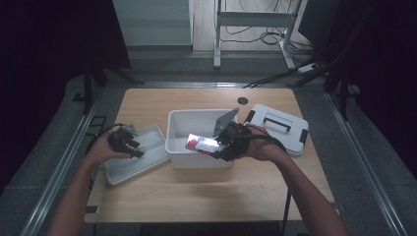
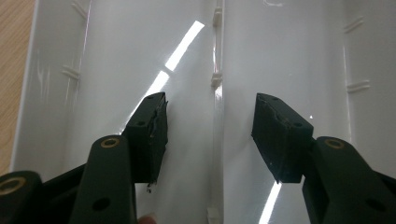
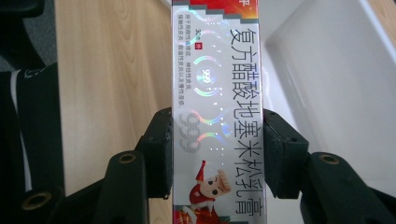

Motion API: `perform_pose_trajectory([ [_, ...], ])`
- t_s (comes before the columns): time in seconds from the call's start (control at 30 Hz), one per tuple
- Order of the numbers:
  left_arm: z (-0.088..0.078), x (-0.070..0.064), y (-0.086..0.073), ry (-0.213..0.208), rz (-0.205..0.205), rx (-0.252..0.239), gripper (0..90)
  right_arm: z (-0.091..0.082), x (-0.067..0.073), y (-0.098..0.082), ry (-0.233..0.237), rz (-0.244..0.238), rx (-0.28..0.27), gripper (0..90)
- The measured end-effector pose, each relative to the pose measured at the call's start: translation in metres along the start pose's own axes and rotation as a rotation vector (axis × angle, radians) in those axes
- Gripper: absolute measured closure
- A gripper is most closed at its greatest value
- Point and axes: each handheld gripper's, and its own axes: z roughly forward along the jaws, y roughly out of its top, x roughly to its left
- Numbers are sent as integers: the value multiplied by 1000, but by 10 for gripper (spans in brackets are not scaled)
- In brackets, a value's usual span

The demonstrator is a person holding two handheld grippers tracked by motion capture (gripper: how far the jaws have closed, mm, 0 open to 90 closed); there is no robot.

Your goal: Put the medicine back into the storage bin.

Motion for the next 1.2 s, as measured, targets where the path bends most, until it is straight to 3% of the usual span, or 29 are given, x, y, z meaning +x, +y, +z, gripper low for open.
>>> perform_pose_trajectory([
  [0.33,4,0,1,-8,-2,-5,461,7,-26,13,-9,-3,-4,506],
  [0.57,3,0,3,-12,4,-2,460,21,-48,20,-7,-2,8,505],
  [0.9,3,-1,7,-19,7,-5,460,56,-70,24,22,-14,49,504],
  [1.2,6,0,10,-23,12,-4,460,90,-73,25,71,-40,100,504],
])
